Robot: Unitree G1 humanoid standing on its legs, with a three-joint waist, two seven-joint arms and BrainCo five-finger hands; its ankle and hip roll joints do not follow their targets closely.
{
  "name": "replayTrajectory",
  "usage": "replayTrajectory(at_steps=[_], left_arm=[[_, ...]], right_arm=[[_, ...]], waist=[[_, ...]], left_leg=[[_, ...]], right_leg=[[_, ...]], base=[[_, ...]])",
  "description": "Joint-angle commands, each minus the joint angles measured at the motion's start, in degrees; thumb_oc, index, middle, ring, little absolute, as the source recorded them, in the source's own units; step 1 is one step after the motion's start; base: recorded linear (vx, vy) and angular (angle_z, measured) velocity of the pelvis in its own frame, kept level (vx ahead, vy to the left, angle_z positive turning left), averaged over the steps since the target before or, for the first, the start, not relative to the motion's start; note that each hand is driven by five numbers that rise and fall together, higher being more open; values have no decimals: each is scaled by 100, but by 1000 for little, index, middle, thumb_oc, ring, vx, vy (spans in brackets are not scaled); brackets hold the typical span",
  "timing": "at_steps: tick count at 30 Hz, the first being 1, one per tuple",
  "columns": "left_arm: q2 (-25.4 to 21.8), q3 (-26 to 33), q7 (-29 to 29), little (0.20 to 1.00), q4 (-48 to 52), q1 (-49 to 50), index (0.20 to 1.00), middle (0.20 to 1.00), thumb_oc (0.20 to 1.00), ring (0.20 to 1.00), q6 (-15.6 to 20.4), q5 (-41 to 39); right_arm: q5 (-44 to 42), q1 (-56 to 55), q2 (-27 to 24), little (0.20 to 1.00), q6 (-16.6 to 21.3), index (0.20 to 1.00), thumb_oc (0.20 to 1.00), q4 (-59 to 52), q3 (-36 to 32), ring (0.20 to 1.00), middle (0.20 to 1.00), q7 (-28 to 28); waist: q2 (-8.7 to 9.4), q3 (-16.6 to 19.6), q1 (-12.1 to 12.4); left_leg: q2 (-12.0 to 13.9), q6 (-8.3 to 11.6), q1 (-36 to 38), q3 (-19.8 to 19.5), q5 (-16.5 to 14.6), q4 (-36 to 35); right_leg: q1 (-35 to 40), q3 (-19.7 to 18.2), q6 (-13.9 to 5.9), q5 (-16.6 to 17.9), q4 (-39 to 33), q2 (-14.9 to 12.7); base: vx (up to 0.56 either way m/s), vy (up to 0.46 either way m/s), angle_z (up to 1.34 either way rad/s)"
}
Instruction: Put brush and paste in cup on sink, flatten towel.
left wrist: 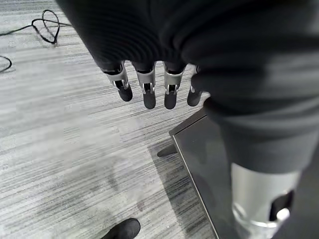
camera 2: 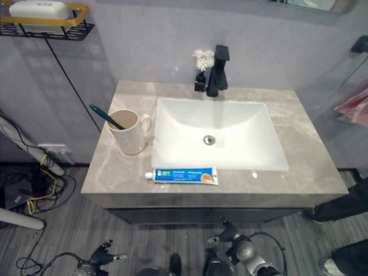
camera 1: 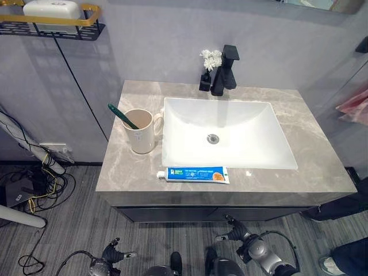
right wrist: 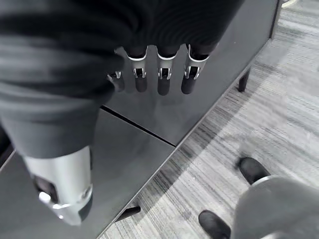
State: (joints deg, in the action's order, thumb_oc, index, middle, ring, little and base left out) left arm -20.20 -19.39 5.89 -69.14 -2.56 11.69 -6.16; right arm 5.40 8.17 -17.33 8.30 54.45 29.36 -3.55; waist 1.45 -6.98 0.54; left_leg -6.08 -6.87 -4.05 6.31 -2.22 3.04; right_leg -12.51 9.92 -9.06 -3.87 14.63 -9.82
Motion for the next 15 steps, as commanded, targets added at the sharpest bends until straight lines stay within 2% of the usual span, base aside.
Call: replayTrajectory(at_steps=[1, 4, 10, 15], left_arm=[[24, 73, 65, 1000, -151, -281, 1000, 1000, 1000, 1000, 133, 103], [36, 151, 81, 1000, -215, -245, 1000, 1000, 1000, 1000, 151, 33], [-11, 276, 115, 1000, -202, -86, 1000, 1000, 1000, 1000, 156, 12], [-59, 310, 258, 1000, -148, -5, 1000, 1000, 1000, 1000, 214, 122]], right_arm=[[107, 182, -312, 1000, 130, 1000, 1000, -84, 5, 1000, 1000, -31], [179, 199, -348, 1000, 139, 1000, 1000, -12, 107, 1000, 1000, -5], [269, 232, -527, 1000, 152, 1000, 1000, -119, 141, 1000, 1000, 11], [251, 199, -507, 1000, 158, 1000, 1000, 263, 40, 1000, 1000, -98]], waist=[[114, -114, -32], [158, -12, 35], [199, 66, 80], [181, 82, 127]], left_leg=[[391, 670, -345, -419, -136, 530], [464, 740, -294, -446, -87, 375], [650, 863, -223, -576, 50, 111], [804, 980, -202, -747, 234, -122]], right_leg=[[541, -175, 18, 679, -692, 81], [732, -51, 49, 645, -1005, 150], [816, -11, 115, 573, -1209, 321], [846, 96, 195, 521, -1328, 436]], base=[[64, -71, 29], [109, -135, 7], [70, -133, 0], [45, -114, 13]])
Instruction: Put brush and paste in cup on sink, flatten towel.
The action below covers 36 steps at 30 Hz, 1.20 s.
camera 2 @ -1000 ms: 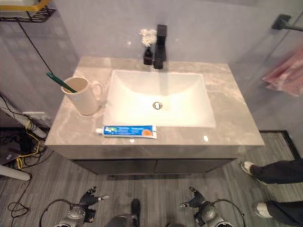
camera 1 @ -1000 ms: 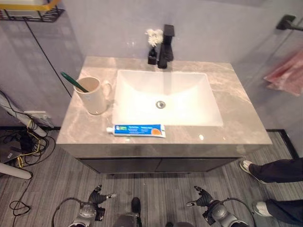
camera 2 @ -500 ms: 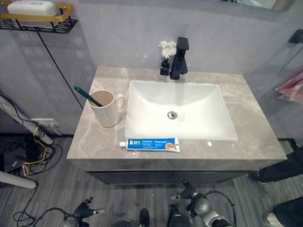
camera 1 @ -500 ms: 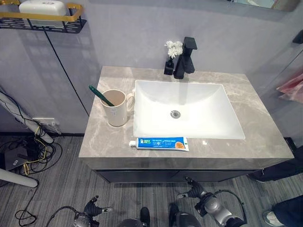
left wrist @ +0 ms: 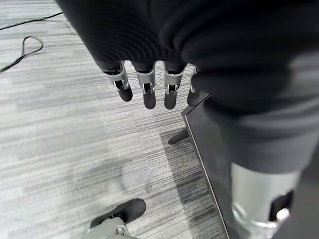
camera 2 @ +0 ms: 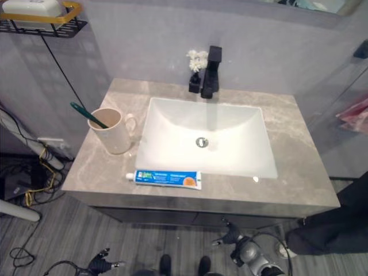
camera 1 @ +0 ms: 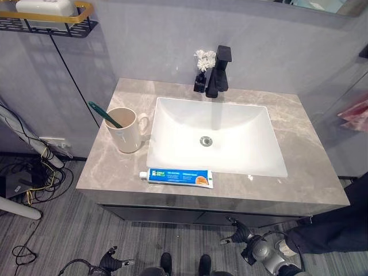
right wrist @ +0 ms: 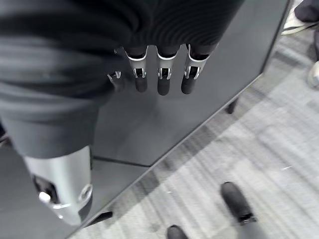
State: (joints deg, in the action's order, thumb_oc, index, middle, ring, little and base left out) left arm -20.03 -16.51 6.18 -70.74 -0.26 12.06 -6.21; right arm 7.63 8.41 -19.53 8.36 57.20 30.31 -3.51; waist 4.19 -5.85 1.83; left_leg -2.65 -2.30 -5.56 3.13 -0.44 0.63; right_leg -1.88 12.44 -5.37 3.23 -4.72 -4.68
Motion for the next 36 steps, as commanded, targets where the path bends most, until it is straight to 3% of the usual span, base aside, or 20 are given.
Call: replayTrajectory(at_steps=[1, 7, 10, 13, 18, 21, 22, 24, 29, 36], left_arm=[[-95, -11, 249, 1000, 113, -175, 1000, 1000, 1000, 1000, 205, 204], [-370, -325, 254, 1000, 866, 173, 1000, 1000, 1000, 1000, 365, 753], [-806, -449, 119, 1000, 2007, 657, 1000, 1000, 1000, 1000, 493, 1068], [-1707, -304, -252, 1000, 3636, 1530, 1000, 1000, 1000, 1000, 659, 1466], [-2457, 21, -542, 1000, 4745, 2124, 1000, 1000, 1000, 1000, 762, 1741], [-3274, 422, -688, 1000, 5989, 2537, 1000, 1000, 1000, 1000, 942, 1904], [-3789, 708, -706, 1000, 6809, 2716, 1000, 1000, 1000, 1000, 1079, 2020], [-4049, 981, -619, 1000, 7303, 2769, 1000, 1000, 1000, 1000, 1143, 2034], [-4221, 1717, -263, 1000, 7942, 2876, 1000, 1000, 1000, 1000, 1168, 1882], [-3867, 2687, 373, 1000, 8427, 2464, 1000, 1000, 1000, 1000, 1129, 1217]], right_arm=[[52, 165, -292, 1000, 139, 1000, 1000, 55, -72, 1000, 1000, -126], [111, 22, -315, 1000, 161, 1000, 1000, 680, -244, 1000, 1000, -271], [126, -68, -360, 1000, 159, 1000, 1000, 1069, -412, 1000, 1000, -346], [109, -138, -367, 1000, 97, 1000, 1000, 1748, -781, 1000, 1000, -436], [-205, -157, -303, 1000, 13, 1000, 1000, 2172, -1205, 1000, 1000, -463], [-368, -177, -330, 1000, 10, 1000, 1000, 2144, -1311, 1000, 1000, -469], [-358, -233, -346, 1000, 16, 1000, 1000, 2061, -1260, 1000, 1000, -432], [-365, -230, -352, 1000, -4, 1000, 1000, 2016, -1228, 1000, 1000, -417], [-463, -297, -291, 1000, -12, 1000, 1000, 1894, -1214, 1000, 1000, -403], [-681, -437, -182, 1000, -120, 1000, 1000, 1691, -1164, 1000, 1000, -219]], waist=[[-105, -33, 3], [-226, -44, 41], [-329, -64, 130], [-492, -31, 325], [-562, -7, 449], [-647, -18, 535], [-678, -28, 547], [-689, -11, 548], [-673, -22, 522], [-614, -14, 400]], left_leg=[[480, 535, -52, -449, 79, 84], [554, 594, -88, -575, 258, -151], [557, 631, -133, -673, 402, -334], [547, 682, -198, -811, 504, -489], [532, 693, -230, -879, 510, -510], [518, 711, -259, -966, 524, -516], [516, 714, -273, -1008, 525, -513], [509, 714, -273, -1033, 521, -518], [518, 725, -277, -1035, 521, -517], [550, 724, -236, -910, 462, -515]], right_leg=[[-215, -141, -172, -191, 590, -64], [-230, -39, -164, -195, 502, -37], [-244, 98, -170, -194, 421, -41], [-222, 309, -192, -189, 307, -71], [-170, 381, -197, -193, 227, -72], [-159, 453, -179, -238, 249, -80], [-158, 484, -167, -263, 276, -74], [-147, 498, -160, -281, 284, -68], [-144, 497, -151, -286, 281, -55], [-182, 317, -171, -186, 185, -32]], base=[[19, -56, 11], [-4, -32, 11], [-19, -17, 15], [13, -15, 34], [14, -14, 16], [6, -30, 18], [3, -32, 6], [7, -24, 13], [0, -8, 8], [4, 2, -2]])
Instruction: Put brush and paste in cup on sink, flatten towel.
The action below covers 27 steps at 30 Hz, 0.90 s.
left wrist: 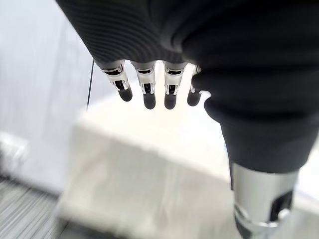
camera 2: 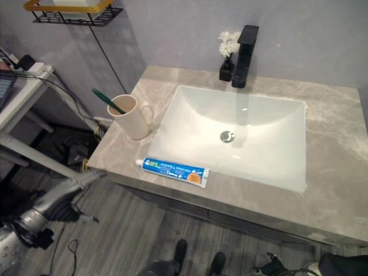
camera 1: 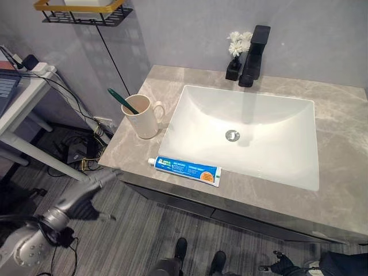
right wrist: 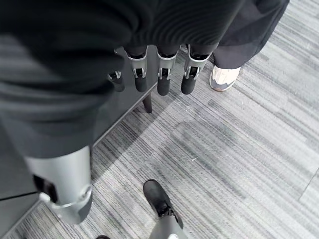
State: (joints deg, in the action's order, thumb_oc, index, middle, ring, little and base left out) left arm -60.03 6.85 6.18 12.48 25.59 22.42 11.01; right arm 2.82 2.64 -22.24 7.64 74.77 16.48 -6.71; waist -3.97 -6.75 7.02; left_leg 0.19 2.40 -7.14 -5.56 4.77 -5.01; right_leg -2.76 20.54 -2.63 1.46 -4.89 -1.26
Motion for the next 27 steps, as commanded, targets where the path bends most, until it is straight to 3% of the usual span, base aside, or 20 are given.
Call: replayTrajectory(at_steps=[1, 9, 27], left_arm=[[175, 386, 410, 1000, 71, -190, 1000, 1000, 1000, 1000, 79, -539], [425, 172, 415, 1000, -29, -968, 1000, 1000, 1000, 1000, 29, -722], [191, -717, 72, 1000, -189, -1467, 1000, 1000, 1000, 1000, -22, -705]], right_arm=[[-211, 154, 97, 1000, -60, 1000, 1000, -68, 232, 1000, 1000, 107], [-348, 8, 195, 1000, -128, 1000, 1000, -104, 196, 1000, 1000, 245], [-562, 128, 154, 1000, -52, 1000, 1000, -347, 194, 1000, 1000, 157]], waist=[[207, 70, -118], [247, 50, -287], [344, -187, -500]], left_leg=[[267, 252, -73, -16, -68, 48], [299, 233, -33, 224, -162, 32], [345, 189, -183, 568, -220, 70]], right_leg=[[-105, -526, -448, 4, 195, -370], [-185, -813, -483, 102, 93, -358], [-553, -1227, -540, 277, 31, -340]], base=[[-8, 19, -22], [15, 25, -24], [-5, 18, -16]])
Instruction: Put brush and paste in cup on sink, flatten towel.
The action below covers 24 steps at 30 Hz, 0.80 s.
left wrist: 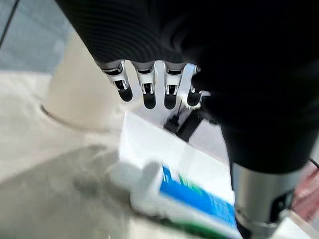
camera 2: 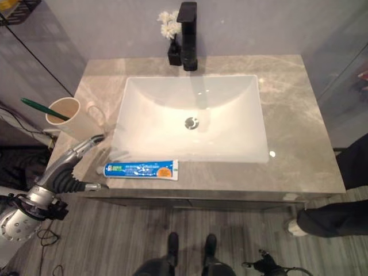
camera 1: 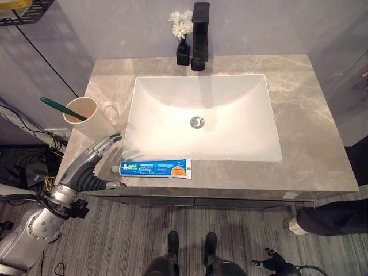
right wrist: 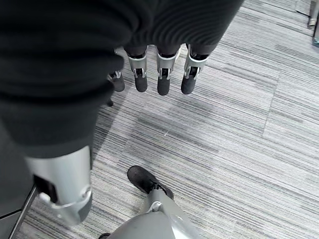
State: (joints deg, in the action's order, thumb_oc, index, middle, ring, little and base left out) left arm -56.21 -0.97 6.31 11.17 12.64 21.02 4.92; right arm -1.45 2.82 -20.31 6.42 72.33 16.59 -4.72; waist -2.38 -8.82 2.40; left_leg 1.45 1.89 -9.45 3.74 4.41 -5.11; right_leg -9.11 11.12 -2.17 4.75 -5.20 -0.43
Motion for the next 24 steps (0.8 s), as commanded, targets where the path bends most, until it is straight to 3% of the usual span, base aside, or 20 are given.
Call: replayTrajectory(at_steps=[1, 22, 24], left_arm=[[-202, 42, 55, 1000, -78, -177, 1000, 1000, 1000, 1000, 111, -68], [146, -638, -36, 1000, -567, -539, 1000, 1000, 1000, 1000, -17, -133], [195, -687, -54, 944, -590, -553, 944, 944, 944, 944, -26, -149]], right_arm=[[-135, 99, -38, 1000, 75, 1000, 1000, -126, 183, 1000, 1000, -41], [-172, 105, -9, 1000, 88, 1000, 1000, -181, 214, 1000, 1000, -93], [-181, 101, -8, 1000, 97, 1000, 1000, -216, 226, 1000, 1000, -97]], waist=[[190, 26, -43], [365, 50, -167], [383, 44, -180]], left_leg=[[218, 239, 49, -353, -186, 75], [265, 253, -40, -211, -177, 11], [273, 251, -59, -205, -174, 11]], right_leg=[[74, -294, -588, -47, 57, -422], [-138, -411, -612, 19, 20, -391], [-167, -429, -614, 27, 20, -390]], base=[[7, 9, -4], [2, 1, -3], [0, 0, 0]])
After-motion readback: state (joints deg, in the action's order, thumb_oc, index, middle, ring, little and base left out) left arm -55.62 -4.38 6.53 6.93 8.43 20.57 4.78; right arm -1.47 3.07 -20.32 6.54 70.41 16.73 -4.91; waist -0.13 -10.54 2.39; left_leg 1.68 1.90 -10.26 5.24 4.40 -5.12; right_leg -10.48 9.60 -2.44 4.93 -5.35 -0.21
